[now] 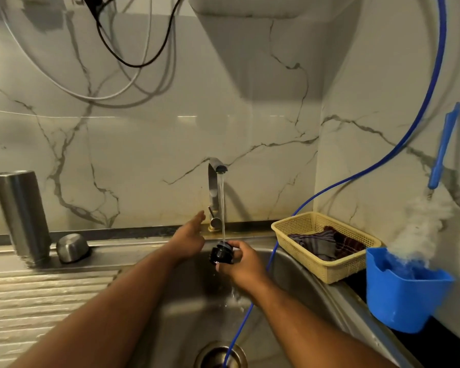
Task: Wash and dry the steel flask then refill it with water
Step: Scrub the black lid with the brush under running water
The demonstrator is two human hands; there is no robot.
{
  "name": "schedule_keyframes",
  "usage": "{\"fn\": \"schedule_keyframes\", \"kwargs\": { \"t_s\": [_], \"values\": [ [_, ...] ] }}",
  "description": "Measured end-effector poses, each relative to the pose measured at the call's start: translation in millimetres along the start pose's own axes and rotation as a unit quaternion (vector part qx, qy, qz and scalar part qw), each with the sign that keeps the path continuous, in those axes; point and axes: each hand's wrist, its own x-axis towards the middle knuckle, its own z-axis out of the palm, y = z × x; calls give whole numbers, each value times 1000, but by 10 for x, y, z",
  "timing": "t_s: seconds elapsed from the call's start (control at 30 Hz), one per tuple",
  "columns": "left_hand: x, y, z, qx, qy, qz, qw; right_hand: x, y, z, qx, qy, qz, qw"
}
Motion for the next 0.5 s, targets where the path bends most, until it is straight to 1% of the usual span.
{"fn": "schedule_keyframes", "kwargs": {
  "t_s": [0.1,0.2,0.5],
  "values": [
    [130,6,82,-5,-3,3,1000,30,11,-3,16,5,4,1000],
    [138,16,136,-11,9,2,1000,57,21,-18,32,13,4,999],
    [-25,152,209,38,30,7,999,55,12,-23,36,15,7,999]
  ]
}}
